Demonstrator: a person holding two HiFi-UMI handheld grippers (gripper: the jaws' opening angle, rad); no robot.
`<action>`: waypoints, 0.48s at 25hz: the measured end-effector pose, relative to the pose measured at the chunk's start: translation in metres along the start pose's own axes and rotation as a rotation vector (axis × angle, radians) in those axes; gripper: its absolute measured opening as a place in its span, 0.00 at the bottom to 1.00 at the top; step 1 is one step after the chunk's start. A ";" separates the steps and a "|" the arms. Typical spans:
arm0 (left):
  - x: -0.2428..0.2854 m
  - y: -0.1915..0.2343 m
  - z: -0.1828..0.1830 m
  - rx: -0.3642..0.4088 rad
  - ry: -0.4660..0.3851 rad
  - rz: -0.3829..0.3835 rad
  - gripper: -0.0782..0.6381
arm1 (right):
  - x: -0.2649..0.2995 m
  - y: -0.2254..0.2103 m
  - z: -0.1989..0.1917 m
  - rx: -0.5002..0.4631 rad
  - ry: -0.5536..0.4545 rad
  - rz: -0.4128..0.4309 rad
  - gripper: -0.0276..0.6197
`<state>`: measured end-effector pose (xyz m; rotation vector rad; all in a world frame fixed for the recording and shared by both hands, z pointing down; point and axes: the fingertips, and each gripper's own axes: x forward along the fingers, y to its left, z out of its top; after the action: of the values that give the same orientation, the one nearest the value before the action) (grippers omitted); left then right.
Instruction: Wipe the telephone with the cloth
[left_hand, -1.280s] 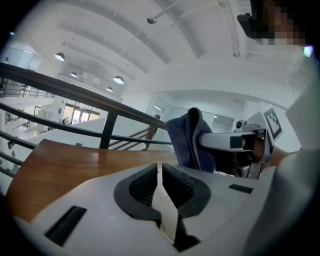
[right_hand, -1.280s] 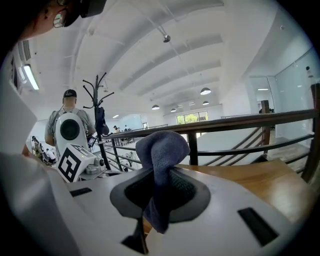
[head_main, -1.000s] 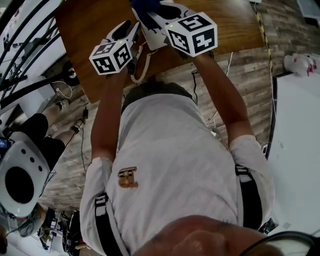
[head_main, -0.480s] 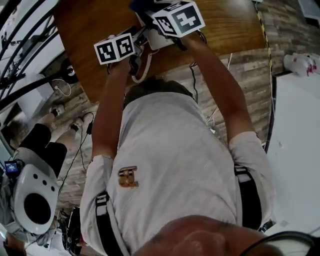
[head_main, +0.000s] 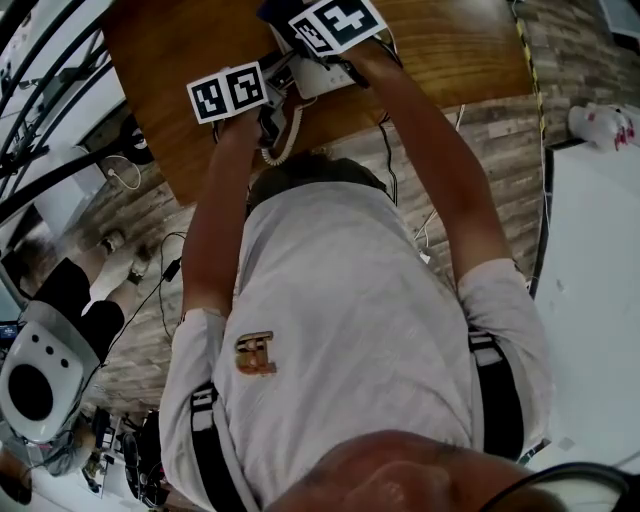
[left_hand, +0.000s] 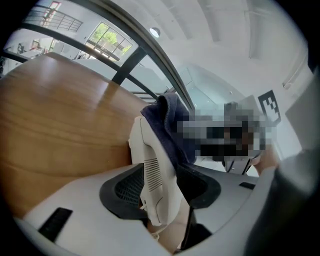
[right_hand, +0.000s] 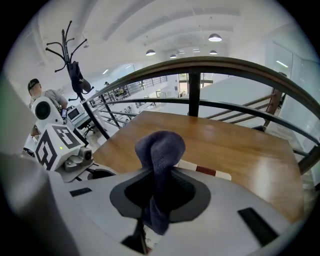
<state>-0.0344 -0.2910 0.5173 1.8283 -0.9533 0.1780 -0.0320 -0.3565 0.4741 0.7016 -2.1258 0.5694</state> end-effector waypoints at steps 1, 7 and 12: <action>0.000 0.000 0.000 -0.001 -0.003 -0.007 0.40 | 0.000 -0.002 0.000 0.001 0.000 0.001 0.17; 0.003 0.002 -0.002 0.002 -0.012 -0.026 0.41 | -0.004 -0.026 -0.012 0.049 -0.016 -0.031 0.16; 0.005 0.002 -0.001 0.005 -0.016 -0.032 0.40 | -0.014 -0.062 -0.036 0.108 -0.013 -0.089 0.16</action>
<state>-0.0320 -0.2932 0.5221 1.8505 -0.9347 0.1464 0.0357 -0.3771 0.4933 0.8581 -2.0762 0.6359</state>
